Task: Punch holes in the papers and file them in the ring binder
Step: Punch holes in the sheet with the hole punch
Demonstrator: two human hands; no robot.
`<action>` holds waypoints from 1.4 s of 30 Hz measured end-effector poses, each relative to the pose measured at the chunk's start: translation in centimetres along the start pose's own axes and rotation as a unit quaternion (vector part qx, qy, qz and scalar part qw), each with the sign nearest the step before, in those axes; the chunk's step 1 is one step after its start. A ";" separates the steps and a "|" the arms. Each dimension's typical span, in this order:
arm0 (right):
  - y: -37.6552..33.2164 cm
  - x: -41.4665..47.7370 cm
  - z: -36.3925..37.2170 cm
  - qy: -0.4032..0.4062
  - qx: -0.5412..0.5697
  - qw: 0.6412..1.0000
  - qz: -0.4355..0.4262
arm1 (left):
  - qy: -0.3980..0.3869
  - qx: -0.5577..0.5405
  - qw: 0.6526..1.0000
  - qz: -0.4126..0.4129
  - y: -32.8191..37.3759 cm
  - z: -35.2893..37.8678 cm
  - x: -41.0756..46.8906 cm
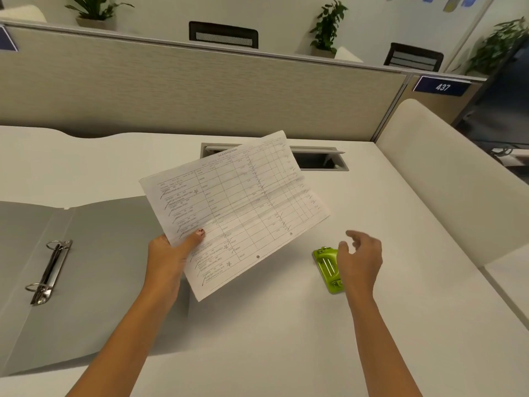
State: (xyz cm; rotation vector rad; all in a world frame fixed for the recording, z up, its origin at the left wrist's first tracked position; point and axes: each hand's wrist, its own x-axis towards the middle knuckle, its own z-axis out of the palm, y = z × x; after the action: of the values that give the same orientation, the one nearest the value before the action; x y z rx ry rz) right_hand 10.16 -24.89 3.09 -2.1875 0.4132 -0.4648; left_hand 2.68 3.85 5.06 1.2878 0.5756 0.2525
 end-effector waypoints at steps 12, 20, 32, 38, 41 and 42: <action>-12.0 -0.2 -1.0 -0.099 0.014 0.872 -0.480 | -0.058 0.109 0.990 0.069 1.8 -0.1 0.8; -16.1 1.9 -1.0 -0.248 -0.094 0.826 -0.497 | -0.085 0.151 0.979 0.112 2.8 -0.6 0.0; -15.9 2.0 -3.1 -0.279 -0.076 0.814 -0.504 | -0.120 0.265 0.939 0.186 6.6 -3.8 -1.1; -15.5 0.3 -3.8 -0.262 -0.032 0.833 -0.487 | -0.098 0.280 0.925 0.238 7.4 -4.3 -1.9; -15.3 -0.2 -4.0 -0.250 -0.008 0.843 -0.475 | -0.078 0.279 0.921 0.259 6.9 -5.1 -2.4; -15.2 -0.4 -4.0 -0.247 -0.001 0.848 -0.469 | -0.065 0.278 0.919 0.271 6.7 -5.5 -2.6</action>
State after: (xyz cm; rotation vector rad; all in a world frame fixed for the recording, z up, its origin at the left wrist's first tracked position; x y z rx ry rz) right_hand 10.00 -18.42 17.46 -2.2827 -0.9858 -0.3668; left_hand -1.46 8.99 11.23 1.9977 0.1585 0.4789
